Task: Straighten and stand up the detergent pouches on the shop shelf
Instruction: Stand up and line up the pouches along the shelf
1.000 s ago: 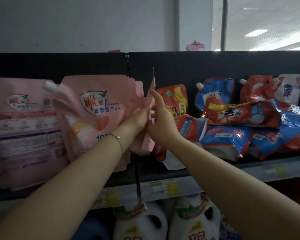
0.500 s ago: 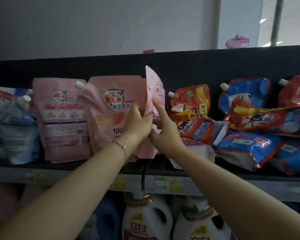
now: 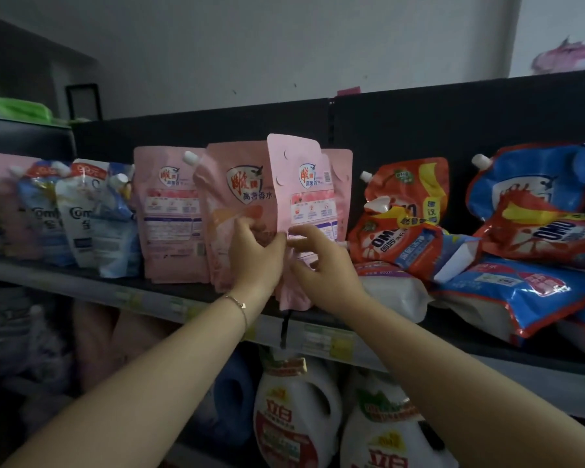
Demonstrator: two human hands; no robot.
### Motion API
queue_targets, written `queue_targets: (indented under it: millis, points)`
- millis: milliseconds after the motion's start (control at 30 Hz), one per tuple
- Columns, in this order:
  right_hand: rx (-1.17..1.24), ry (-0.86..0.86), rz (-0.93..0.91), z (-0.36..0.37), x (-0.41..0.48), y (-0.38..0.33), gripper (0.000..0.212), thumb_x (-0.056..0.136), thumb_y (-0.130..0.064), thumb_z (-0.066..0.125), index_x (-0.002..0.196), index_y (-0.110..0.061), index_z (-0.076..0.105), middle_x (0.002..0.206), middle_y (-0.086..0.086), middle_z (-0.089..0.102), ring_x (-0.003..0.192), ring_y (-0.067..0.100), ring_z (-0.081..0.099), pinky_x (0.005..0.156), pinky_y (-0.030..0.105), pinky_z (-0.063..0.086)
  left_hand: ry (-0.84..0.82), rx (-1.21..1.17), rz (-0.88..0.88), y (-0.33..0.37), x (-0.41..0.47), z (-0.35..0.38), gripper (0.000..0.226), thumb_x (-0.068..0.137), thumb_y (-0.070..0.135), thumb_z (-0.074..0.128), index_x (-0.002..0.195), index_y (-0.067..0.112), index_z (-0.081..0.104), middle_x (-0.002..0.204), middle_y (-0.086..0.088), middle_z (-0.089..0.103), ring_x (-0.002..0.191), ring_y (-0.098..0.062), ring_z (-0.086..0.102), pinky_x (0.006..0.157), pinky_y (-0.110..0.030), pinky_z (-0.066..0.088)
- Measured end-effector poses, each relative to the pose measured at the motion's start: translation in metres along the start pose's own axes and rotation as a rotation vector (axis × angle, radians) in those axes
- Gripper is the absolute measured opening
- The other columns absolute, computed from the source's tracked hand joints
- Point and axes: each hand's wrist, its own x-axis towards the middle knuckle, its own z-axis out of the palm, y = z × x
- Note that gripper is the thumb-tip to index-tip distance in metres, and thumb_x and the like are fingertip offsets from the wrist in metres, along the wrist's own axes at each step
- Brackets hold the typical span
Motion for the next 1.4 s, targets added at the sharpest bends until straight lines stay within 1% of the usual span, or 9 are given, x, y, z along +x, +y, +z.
queue_targets:
  millis: [67,167,433,600,767,933,1100,1200,1400]
  points:
    - [-0.082,0.008,0.009,-0.012,-0.001,0.000,0.031,0.090,-0.018,0.056,0.121,-0.020,0.060,0.102,-0.004,0.070,0.086,0.016,0.065,0.077,0.044,0.056,-0.011,0.076,0.109,0.002,-0.007,0.000,0.020,0.086,0.014,0.065,0.096,0.012,0.048,0.076,0.006,0.051,0.066,-0.005,0.049,0.055,-0.009,0.039]
    - [-0.183,0.003,0.029,-0.031,-0.003,0.005,0.026,0.088,-0.017,0.056,0.112,-0.021,0.064,0.088,-0.006,0.069,0.082,0.014,0.064,0.075,0.043,0.055,-0.050,0.222,0.282,0.003,-0.013,0.004,0.018,0.088,0.014,0.062,0.091,0.014,0.045,0.070,0.004,0.048,0.061,-0.007,0.047,0.054,-0.016,0.037]
    - [-0.405,-0.002,0.122,-0.095,0.010,0.020,0.018,0.091,-0.023,0.056,0.103,-0.019,0.068,0.090,-0.004,0.067,0.080,0.015,0.062,0.073,0.042,0.056,0.028,0.378,0.675,0.006,-0.015,0.019,0.021,0.082,0.015,0.059,0.099,0.007,0.050,0.088,0.001,0.045,0.080,-0.021,0.048,0.070,-0.033,0.043]
    - [-0.493,0.035,0.242,-0.129,0.026,0.032,0.018,0.089,-0.018,0.056,0.100,-0.010,0.068,0.094,0.007,0.069,0.085,0.024,0.064,0.080,0.047,0.056,-0.232,0.440,0.847,0.014,-0.016,0.038,0.016,0.083,0.024,0.044,0.094,0.013,0.049,0.090,0.004,0.046,0.083,-0.017,0.048,0.071,-0.036,0.048]
    - [-0.503,0.010,0.358,-0.145,0.034,0.044,0.017,0.090,-0.024,0.058,0.104,-0.015,0.063,0.096,0.007,0.066,0.085,0.024,0.065,0.082,0.047,0.057,-0.766,0.429,0.512,0.017,-0.016,0.062,0.011,0.091,0.023,0.056,0.100,0.025,0.050,0.096,0.012,0.050,0.088,-0.014,0.054,0.078,-0.034,0.050]
    - [-0.603,0.035,0.395,-0.151,0.038,0.057,0.028,0.088,-0.027,0.057,0.113,-0.016,0.061,0.112,0.008,0.061,0.096,0.027,0.060,0.086,0.047,0.054,-0.961,0.471,0.134,0.003,-0.007,0.089,0.032,0.096,0.040,0.052,0.121,0.019,0.054,0.111,0.000,0.059,0.100,-0.018,0.057,0.069,-0.027,0.045]
    - [-0.868,-0.099,0.467,-0.153,0.048,0.070,0.051,0.091,-0.038,0.053,0.136,-0.016,0.045,0.141,0.011,0.040,0.130,0.034,0.035,0.107,0.053,0.031,-1.011,0.452,-0.037,0.011,0.002,0.107,0.037,0.093,0.043,0.057,0.109,0.009,0.064,0.113,-0.008,0.066,0.107,-0.024,0.060,0.092,-0.036,0.047]
    - [-0.994,-0.188,0.458,-0.150,0.055,0.072,0.062,0.091,-0.042,0.052,0.145,-0.016,0.034,0.147,0.012,0.035,0.135,0.036,0.032,0.108,0.056,0.026,-1.044,0.475,-0.067,0.025,0.001,0.115,0.025,0.094,0.039,0.057,0.098,0.015,0.061,0.103,-0.004,0.064,0.095,-0.019,0.059,0.075,-0.027,0.047]
    - [-1.050,-0.207,0.561,-0.137,0.081,0.084,0.071,0.086,-0.052,0.057,0.145,-0.019,0.033,0.143,0.010,0.041,0.127,0.038,0.043,0.104,0.060,0.030,-0.981,0.578,-0.045,0.037,-0.013,0.152,0.032,0.103,0.015,0.034,0.124,0.003,0.054,0.123,-0.013,0.058,0.111,-0.028,0.054,0.092,-0.031,0.043]
